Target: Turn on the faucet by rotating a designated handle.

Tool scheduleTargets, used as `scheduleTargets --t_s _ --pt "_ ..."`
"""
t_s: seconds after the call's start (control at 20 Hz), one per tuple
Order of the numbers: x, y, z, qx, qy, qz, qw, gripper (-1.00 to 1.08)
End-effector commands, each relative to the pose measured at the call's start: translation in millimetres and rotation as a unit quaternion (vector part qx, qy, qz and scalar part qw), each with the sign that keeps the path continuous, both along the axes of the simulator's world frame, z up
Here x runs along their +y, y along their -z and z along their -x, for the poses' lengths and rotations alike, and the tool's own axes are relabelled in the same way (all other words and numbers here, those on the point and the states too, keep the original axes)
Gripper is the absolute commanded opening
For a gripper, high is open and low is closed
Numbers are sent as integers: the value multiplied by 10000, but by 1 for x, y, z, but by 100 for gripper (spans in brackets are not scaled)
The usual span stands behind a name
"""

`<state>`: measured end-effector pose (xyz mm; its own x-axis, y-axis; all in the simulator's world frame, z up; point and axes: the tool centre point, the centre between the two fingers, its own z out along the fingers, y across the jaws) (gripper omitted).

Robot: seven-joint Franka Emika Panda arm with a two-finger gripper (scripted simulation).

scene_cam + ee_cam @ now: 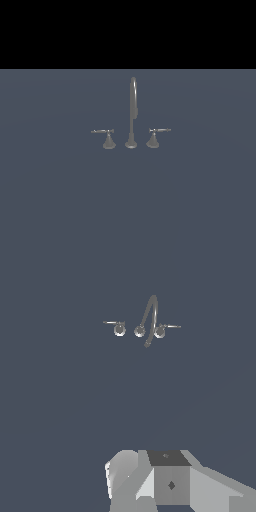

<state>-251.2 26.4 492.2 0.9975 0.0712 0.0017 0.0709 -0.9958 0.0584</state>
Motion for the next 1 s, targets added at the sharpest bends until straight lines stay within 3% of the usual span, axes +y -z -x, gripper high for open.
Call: scheduleTargets --t_s 0.0,0.45,0.95 --pt "0 1 -1 3 22 -16 10000 -100" --pt "8 10 -28 29 358 -241 9991 -100" --pt "29 44 -92 173 1321 -706 9886 -100"
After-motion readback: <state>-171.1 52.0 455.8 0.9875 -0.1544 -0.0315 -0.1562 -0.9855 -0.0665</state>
